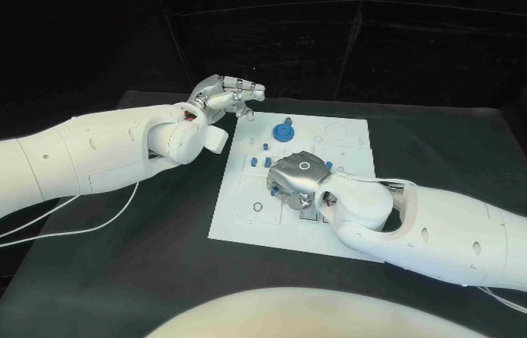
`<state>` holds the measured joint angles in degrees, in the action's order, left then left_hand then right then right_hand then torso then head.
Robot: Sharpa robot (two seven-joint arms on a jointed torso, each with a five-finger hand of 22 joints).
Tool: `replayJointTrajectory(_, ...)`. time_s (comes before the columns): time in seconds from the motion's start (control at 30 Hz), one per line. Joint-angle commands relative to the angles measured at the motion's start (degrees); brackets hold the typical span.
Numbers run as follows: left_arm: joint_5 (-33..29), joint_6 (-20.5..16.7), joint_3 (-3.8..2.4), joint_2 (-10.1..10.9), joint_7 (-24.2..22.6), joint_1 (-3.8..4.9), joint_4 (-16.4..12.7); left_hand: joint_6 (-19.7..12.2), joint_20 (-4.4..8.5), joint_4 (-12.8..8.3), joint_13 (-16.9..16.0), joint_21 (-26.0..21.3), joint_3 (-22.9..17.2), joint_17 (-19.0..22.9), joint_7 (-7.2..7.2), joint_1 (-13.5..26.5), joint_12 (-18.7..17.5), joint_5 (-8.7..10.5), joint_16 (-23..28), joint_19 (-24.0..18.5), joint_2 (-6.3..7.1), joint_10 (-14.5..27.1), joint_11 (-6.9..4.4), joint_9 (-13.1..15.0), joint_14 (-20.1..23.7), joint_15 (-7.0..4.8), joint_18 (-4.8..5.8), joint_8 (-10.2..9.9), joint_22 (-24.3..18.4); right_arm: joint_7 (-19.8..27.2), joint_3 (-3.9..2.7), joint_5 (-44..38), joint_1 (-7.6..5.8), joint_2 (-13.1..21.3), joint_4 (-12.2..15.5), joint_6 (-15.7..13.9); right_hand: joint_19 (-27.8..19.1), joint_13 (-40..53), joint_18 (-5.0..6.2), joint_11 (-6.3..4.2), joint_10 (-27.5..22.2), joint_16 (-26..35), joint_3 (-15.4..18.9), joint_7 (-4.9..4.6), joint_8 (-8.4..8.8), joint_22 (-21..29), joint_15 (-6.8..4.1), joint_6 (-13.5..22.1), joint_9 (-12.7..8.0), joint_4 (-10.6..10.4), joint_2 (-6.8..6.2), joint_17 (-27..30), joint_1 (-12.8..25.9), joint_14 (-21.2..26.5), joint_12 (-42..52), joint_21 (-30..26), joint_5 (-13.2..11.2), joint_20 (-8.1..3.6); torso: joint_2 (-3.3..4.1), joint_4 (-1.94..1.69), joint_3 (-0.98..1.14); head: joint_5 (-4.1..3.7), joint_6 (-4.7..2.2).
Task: Assemble the parts on the task board
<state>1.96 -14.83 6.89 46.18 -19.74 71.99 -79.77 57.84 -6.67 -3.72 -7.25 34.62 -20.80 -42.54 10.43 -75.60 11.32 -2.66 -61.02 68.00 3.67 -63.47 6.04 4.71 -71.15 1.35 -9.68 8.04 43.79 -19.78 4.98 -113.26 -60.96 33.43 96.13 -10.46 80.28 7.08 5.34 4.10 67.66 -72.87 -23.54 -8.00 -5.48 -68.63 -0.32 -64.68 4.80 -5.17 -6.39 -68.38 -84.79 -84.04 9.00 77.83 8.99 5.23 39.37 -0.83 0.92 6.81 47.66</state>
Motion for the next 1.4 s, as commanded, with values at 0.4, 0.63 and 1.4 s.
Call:
replayJointTrajectory(0.4,-0.18,0.84,-0.05,-0.05,0.10,0.10,-0.07,-0.39,-0.37,0.15,-0.10,-0.40,0.48,0.15,-0.02,-0.17,0.30,-0.20,0.11,-0.13,-0.36,0.49,0.17,-0.08,0.44,0.05,-0.74,0.23,-0.12,0.59,0.00,0.40,-0.07,-0.32,-0.12,-0.01,0.28,-0.40,-0.91,0.02,-0.23,0.16,-0.21,-0.02,0.25,0.13,-0.41,0.15,-0.19,-0.07,-0.33,0.40,1.32,-2.12,-0.84,0.14,-0.62,-0.01,-0.01,0.01,0.01,-0.04,0.00)
replayJointTrajectory(0.63,-0.18,0.94,-0.05,0.02,0.22,0.10,-0.13,-0.39,-0.37,0.15,-0.10,-0.40,0.48,0.15,-0.02,-0.17,0.30,-0.20,0.11,-0.13,-0.36,0.49,0.17,-0.08,0.44,0.05,-0.74,0.23,-0.12,0.95,0.00,1.59,-0.07,-0.32,-0.51,-0.73,-0.15,-1.91,-0.80,1.30,-3.74,0.64,-0.60,-1.09,1.90,0.87,0.57,3.06,-0.87,-0.51,-1.55,1.25,3.06,-1.87,-2.95,-0.35,-0.93,0.74,-0.02,0.02,-0.01,0.02,0.10)
replayJointTrajectory(1.4,-0.18,1.15,-0.05,0.06,0.50,0.11,-0.06,-0.39,-0.37,0.15,-0.10,-0.40,0.48,0.15,-0.02,-0.17,0.30,-0.20,0.11,-0.13,-0.36,0.49,0.17,-0.08,0.44,0.05,-0.74,0.23,-0.12,1.96,0.00,4.40,-0.07,-0.01,-0.16,-2.02,-0.13,-2.65,-0.72,0.85,-2.44,0.44,-1.14,-0.57,1.87,0.94,0.37,6.52,-0.97,-0.65,-2.19,1.51,4.25,-1.82,-2.02,-0.43,-0.88,0.88,-0.01,0.03,0.04,0.12,0.23)
